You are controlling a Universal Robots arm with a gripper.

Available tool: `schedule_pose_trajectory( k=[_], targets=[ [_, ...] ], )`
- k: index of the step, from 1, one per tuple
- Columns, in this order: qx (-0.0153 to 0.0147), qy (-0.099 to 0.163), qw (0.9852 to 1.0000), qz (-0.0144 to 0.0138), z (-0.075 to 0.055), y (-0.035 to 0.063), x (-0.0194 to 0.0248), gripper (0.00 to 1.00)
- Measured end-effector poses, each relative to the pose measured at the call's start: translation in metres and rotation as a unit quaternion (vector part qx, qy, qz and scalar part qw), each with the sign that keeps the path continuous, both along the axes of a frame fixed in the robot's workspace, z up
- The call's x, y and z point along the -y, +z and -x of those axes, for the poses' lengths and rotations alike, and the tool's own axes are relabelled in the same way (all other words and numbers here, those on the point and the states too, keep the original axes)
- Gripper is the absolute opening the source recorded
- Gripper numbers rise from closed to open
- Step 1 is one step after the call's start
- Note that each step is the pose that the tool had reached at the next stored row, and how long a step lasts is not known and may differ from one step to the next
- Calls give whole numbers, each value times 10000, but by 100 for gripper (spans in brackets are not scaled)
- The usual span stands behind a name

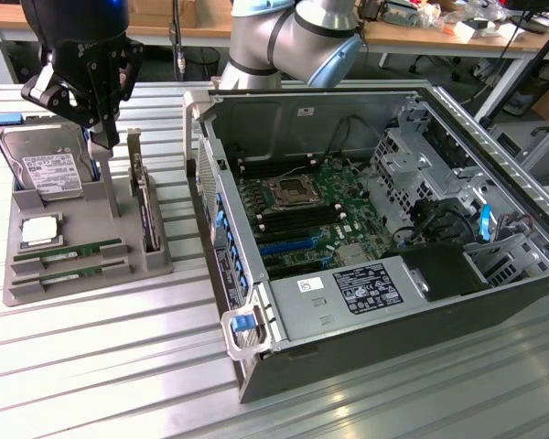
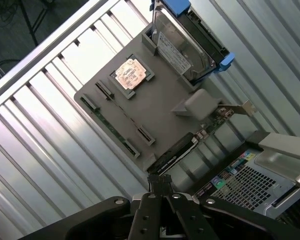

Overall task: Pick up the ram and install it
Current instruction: 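Pick up the ram and move it above insertion slot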

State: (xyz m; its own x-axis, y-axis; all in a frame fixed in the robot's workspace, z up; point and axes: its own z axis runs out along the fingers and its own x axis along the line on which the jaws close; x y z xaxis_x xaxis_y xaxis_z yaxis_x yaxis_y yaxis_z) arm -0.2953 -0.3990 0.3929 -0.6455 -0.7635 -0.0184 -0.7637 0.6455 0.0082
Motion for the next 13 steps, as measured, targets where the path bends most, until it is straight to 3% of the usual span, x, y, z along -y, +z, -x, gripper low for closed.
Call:
schedule_pose_trajectory(
  k=[13],
  targets=[
    [0, 407, 9992, 14, 0, -2, 0, 11]
  ],
)
